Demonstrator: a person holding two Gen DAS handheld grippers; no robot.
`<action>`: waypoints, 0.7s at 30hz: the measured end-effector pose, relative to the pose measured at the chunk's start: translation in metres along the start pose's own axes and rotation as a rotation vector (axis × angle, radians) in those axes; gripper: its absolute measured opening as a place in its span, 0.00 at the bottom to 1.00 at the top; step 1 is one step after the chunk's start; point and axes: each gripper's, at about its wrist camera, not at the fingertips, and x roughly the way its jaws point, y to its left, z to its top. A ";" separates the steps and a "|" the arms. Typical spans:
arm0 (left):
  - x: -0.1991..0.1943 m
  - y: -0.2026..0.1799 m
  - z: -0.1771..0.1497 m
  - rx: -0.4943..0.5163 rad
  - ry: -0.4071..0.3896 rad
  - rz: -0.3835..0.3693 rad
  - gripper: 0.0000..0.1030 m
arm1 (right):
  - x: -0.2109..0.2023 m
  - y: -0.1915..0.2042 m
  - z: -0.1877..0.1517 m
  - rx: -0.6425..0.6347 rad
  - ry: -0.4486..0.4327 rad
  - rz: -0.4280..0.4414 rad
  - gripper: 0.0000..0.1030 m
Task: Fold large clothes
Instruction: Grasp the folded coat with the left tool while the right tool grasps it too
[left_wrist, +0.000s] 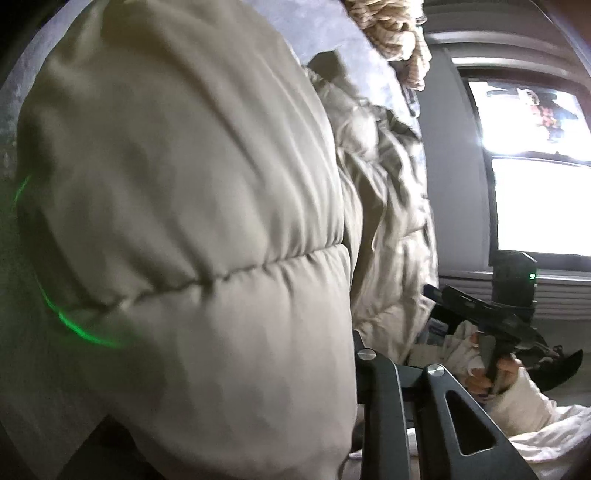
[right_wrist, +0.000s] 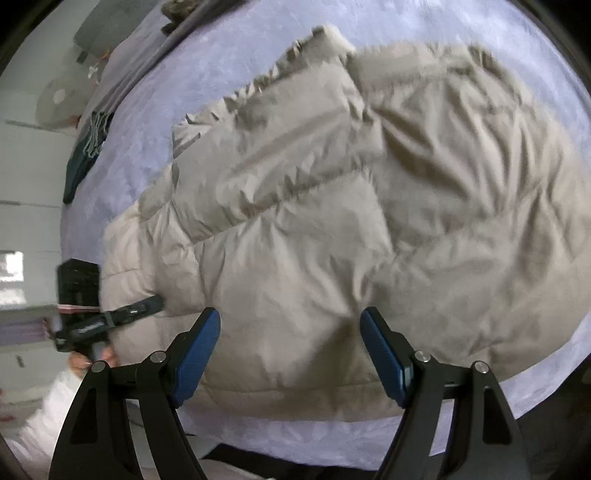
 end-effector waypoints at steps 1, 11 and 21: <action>-0.004 -0.006 0.000 0.004 -0.005 -0.010 0.29 | -0.003 0.001 0.001 -0.021 -0.021 -0.019 0.39; -0.028 -0.096 -0.005 0.041 -0.074 0.003 0.29 | 0.027 -0.011 0.022 -0.041 -0.072 0.006 0.12; 0.016 -0.232 -0.007 0.065 -0.097 0.135 0.29 | 0.065 -0.033 0.055 -0.056 -0.008 0.131 0.04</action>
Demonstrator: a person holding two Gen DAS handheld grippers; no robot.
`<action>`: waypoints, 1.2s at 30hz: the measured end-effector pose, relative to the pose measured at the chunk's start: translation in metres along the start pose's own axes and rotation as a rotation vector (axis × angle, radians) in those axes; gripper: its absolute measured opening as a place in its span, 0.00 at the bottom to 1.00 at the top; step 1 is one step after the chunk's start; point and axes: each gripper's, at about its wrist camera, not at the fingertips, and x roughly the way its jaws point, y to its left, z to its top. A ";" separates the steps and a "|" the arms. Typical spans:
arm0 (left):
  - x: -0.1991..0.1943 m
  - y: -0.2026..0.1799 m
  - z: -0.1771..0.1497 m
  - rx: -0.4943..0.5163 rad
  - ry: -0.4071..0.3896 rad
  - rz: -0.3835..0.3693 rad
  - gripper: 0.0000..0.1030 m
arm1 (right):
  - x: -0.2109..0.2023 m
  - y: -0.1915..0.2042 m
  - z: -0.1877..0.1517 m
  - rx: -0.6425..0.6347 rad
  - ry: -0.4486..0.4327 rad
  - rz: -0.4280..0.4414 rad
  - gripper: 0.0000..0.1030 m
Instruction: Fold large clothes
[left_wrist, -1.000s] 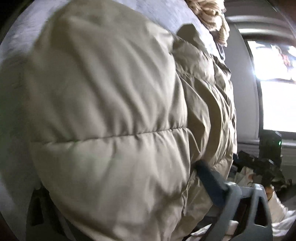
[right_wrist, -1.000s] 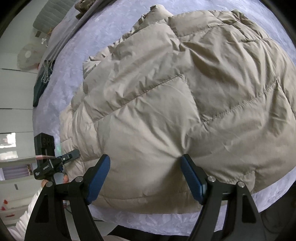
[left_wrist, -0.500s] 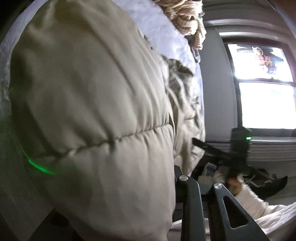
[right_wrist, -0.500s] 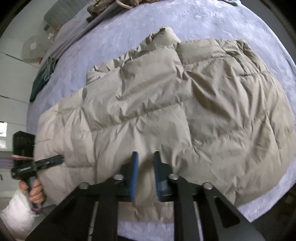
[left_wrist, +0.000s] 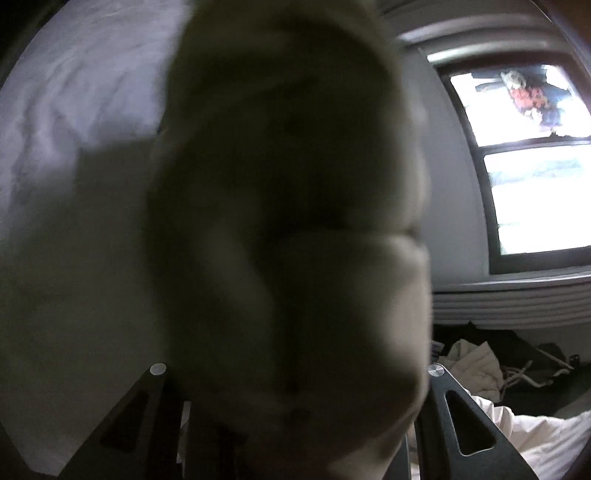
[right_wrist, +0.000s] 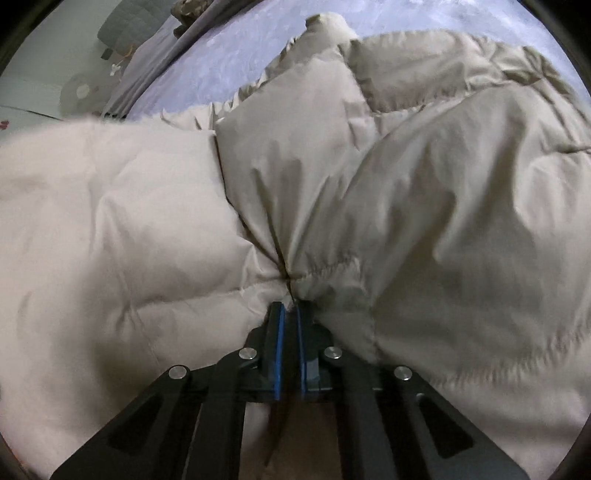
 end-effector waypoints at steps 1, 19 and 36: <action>0.009 -0.015 0.002 0.005 0.010 0.021 0.29 | 0.003 -0.003 0.002 0.001 0.009 0.015 0.03; 0.172 -0.152 0.053 0.153 0.158 -0.101 0.56 | -0.122 -0.145 -0.026 0.202 -0.152 0.197 0.05; 0.267 -0.156 0.062 0.345 0.212 0.071 0.56 | -0.226 -0.152 -0.107 0.244 -0.304 0.370 0.73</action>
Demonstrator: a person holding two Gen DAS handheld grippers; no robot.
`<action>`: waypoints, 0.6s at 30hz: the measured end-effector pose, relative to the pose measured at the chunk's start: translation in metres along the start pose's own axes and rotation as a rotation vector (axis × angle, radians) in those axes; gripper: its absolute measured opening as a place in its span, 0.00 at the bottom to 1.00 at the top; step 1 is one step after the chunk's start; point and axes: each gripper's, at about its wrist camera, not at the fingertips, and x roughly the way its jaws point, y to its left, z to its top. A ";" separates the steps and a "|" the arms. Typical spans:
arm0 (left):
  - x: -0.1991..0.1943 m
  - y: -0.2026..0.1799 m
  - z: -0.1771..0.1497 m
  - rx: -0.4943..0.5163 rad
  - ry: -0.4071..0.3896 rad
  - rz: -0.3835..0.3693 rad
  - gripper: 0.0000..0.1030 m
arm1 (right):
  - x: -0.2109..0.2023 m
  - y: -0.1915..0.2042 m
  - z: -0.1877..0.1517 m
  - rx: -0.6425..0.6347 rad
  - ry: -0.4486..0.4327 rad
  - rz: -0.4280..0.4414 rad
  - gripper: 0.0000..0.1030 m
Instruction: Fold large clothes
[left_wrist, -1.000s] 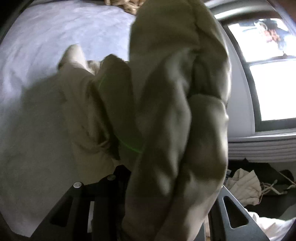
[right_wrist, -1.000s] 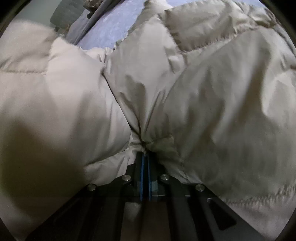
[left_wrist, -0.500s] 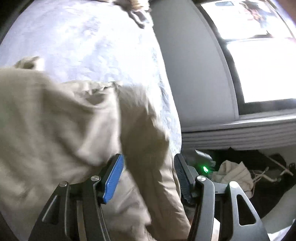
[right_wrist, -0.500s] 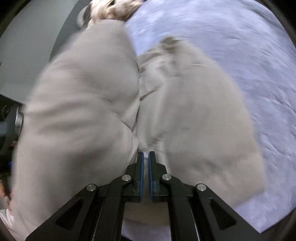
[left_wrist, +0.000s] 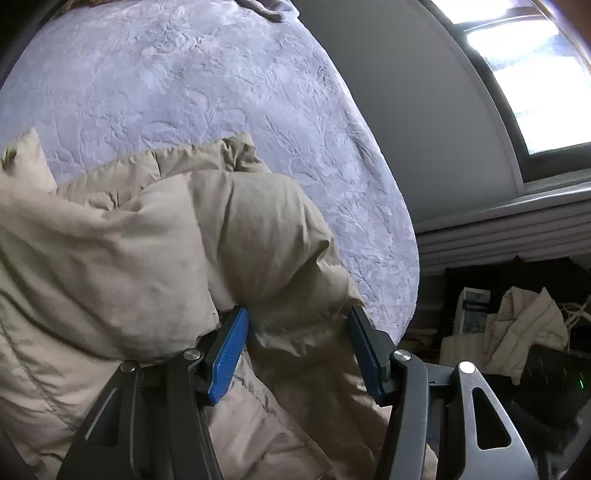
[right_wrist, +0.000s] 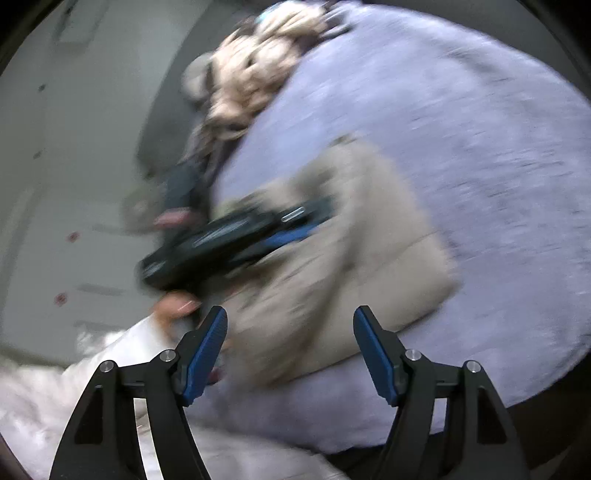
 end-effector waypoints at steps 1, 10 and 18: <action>-0.006 -0.002 -0.002 0.014 -0.010 0.007 0.56 | 0.010 0.009 -0.002 -0.010 0.031 0.041 0.73; -0.120 0.025 -0.014 0.068 -0.323 0.236 0.56 | 0.068 0.014 0.003 -0.016 0.037 -0.205 0.20; -0.111 0.102 -0.012 -0.076 -0.348 0.366 0.56 | 0.056 0.038 0.012 -0.199 -0.045 -0.396 0.11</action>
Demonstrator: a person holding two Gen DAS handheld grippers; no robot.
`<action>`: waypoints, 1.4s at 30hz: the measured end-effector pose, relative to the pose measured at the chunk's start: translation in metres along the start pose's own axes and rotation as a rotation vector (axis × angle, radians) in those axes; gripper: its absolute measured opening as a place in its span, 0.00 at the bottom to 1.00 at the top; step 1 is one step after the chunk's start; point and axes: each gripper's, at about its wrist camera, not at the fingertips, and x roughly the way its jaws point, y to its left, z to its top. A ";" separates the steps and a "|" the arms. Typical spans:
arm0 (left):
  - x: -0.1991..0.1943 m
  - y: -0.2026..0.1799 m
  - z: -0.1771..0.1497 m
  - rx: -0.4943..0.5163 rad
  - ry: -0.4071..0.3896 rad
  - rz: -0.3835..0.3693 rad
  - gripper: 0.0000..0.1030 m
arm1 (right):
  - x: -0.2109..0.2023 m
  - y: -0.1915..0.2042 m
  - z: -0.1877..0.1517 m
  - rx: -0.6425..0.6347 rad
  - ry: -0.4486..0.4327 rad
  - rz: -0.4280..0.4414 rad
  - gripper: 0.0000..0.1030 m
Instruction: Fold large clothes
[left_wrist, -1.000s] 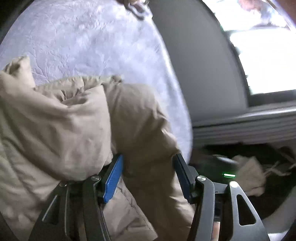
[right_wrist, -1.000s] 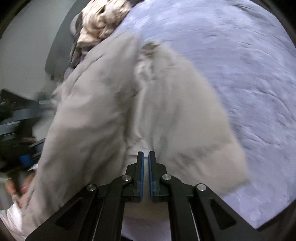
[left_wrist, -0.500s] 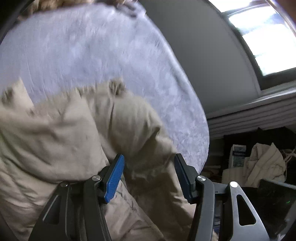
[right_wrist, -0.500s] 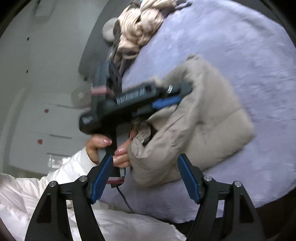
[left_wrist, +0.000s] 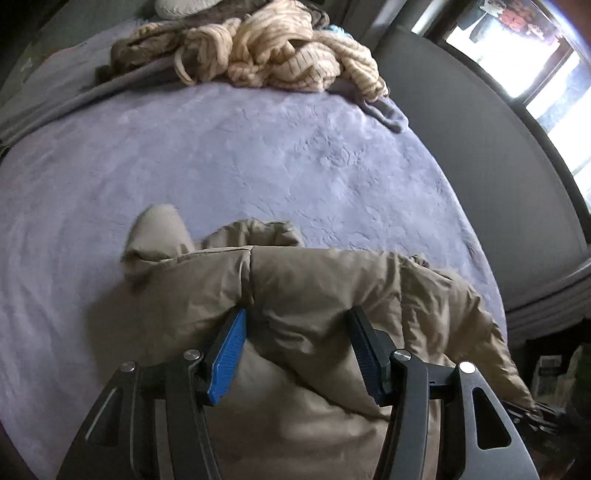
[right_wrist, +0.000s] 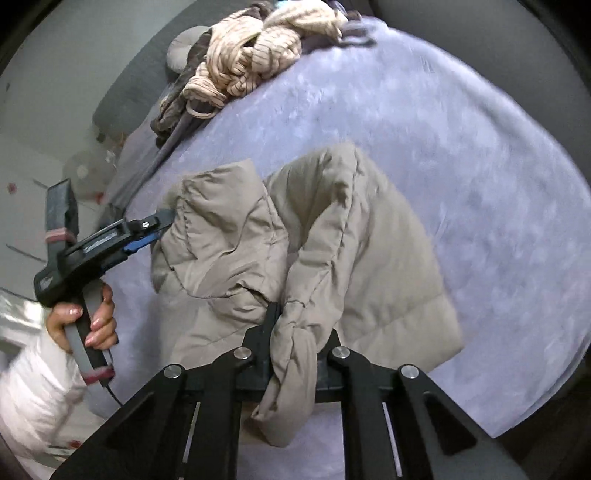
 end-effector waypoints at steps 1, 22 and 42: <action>0.009 -0.009 0.002 0.018 0.000 0.010 0.56 | -0.001 -0.001 0.001 -0.015 -0.009 -0.033 0.10; 0.088 -0.098 0.001 0.172 0.056 0.030 0.60 | 0.000 -0.130 -0.001 0.205 0.046 -0.095 0.20; 0.055 -0.098 -0.005 0.100 0.067 0.153 0.60 | 0.038 -0.081 0.006 -0.045 0.280 0.078 0.19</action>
